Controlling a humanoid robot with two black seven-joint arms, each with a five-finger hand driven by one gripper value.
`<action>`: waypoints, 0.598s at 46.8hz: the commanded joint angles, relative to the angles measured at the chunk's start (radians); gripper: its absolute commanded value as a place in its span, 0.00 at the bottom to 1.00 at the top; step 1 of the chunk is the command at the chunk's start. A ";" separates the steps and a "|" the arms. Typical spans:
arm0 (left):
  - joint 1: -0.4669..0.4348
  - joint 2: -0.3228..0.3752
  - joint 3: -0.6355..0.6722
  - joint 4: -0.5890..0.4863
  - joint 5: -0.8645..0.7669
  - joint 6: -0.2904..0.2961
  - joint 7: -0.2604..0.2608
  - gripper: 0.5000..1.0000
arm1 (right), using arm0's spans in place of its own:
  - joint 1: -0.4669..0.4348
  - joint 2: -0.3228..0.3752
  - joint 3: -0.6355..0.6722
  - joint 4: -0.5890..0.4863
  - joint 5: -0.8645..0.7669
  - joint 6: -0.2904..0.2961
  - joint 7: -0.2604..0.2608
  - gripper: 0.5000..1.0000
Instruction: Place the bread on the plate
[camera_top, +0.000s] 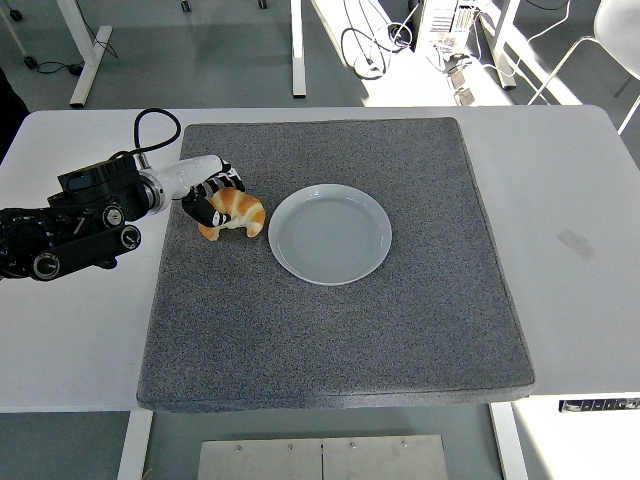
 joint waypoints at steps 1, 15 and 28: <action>0.001 0.000 0.000 -0.001 0.001 0.000 0.000 0.08 | 0.000 0.000 0.000 0.000 0.000 0.000 0.000 1.00; -0.005 0.002 -0.003 -0.001 0.014 0.000 0.000 0.02 | 0.000 0.000 0.000 0.000 0.000 0.000 0.000 1.00; -0.016 0.012 -0.015 -0.002 0.002 -0.009 0.000 0.03 | 0.000 0.000 0.000 0.000 0.000 0.000 0.000 1.00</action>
